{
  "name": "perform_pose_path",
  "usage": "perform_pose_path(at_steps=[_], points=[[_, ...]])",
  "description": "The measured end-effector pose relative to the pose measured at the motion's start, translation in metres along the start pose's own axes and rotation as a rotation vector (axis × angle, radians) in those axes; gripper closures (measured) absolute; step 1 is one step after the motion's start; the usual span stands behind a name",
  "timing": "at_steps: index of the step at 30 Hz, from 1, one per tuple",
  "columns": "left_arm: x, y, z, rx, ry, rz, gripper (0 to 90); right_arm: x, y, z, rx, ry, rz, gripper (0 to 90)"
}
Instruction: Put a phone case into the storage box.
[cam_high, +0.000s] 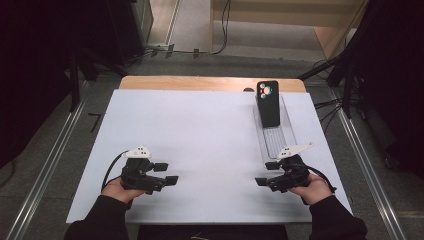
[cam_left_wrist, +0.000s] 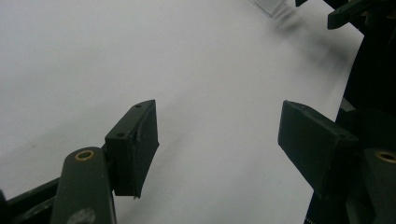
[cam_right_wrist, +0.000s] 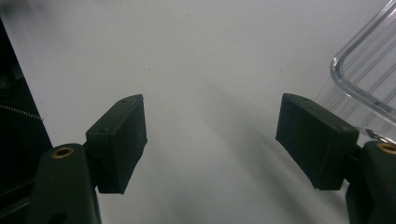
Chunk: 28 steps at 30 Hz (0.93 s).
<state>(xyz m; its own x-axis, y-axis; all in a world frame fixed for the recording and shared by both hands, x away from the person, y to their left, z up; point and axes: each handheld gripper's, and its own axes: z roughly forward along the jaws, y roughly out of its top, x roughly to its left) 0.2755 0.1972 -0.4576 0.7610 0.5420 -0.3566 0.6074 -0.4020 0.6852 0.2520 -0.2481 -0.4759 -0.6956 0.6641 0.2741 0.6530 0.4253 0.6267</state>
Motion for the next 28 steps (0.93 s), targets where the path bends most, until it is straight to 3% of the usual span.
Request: perform_pose_path(at_steps=[28], points=[[0.0012, 0.0002, -0.0002, -0.001, 0.0, 0.0, 29.0, -0.001, -0.0011, 0.0031, 0.026, 0.004, 0.001, 21.1]])
